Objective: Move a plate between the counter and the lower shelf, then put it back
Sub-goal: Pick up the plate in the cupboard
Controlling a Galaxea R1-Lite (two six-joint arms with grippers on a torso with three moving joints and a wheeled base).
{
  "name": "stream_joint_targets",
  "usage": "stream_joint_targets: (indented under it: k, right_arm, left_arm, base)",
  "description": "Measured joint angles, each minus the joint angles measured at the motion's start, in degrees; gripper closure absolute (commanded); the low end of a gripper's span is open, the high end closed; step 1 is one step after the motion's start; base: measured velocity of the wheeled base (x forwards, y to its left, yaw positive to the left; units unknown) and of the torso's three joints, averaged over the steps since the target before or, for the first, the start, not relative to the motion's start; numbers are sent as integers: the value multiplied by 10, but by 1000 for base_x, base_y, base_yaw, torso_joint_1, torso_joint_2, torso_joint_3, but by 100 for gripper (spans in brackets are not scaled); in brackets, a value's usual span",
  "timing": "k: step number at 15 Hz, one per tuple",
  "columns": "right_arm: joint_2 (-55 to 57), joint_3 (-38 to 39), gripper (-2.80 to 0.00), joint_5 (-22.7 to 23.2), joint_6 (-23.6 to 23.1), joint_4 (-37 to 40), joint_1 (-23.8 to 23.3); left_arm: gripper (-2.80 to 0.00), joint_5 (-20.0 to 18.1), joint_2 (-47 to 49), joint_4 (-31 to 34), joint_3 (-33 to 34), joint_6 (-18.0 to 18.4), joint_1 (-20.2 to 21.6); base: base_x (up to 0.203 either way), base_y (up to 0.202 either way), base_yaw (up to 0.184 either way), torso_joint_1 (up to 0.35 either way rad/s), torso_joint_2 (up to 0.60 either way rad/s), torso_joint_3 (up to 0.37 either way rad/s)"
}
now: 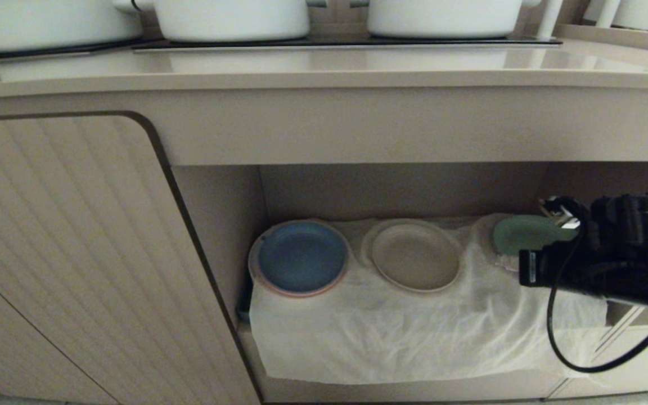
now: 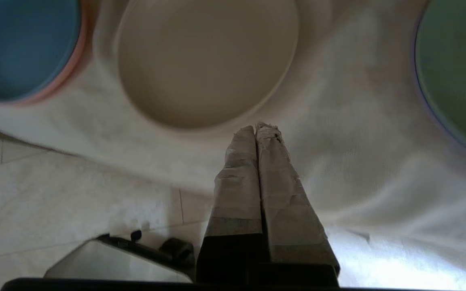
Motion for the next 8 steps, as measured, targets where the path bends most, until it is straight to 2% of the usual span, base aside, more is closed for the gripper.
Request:
stream_joint_targets:
  k: [3,8]
  right_arm:
    - [32,-34,0,40,2,6,-10]
    - [71,-45,0,81,-1,7,-9]
  left_arm:
    - [0,0,0,0,0,0,0]
    - [0,0,0,0,0,0,0]
  base:
    - [0,0,0,0,0,0]
    - [0,0,0,0,0,0]
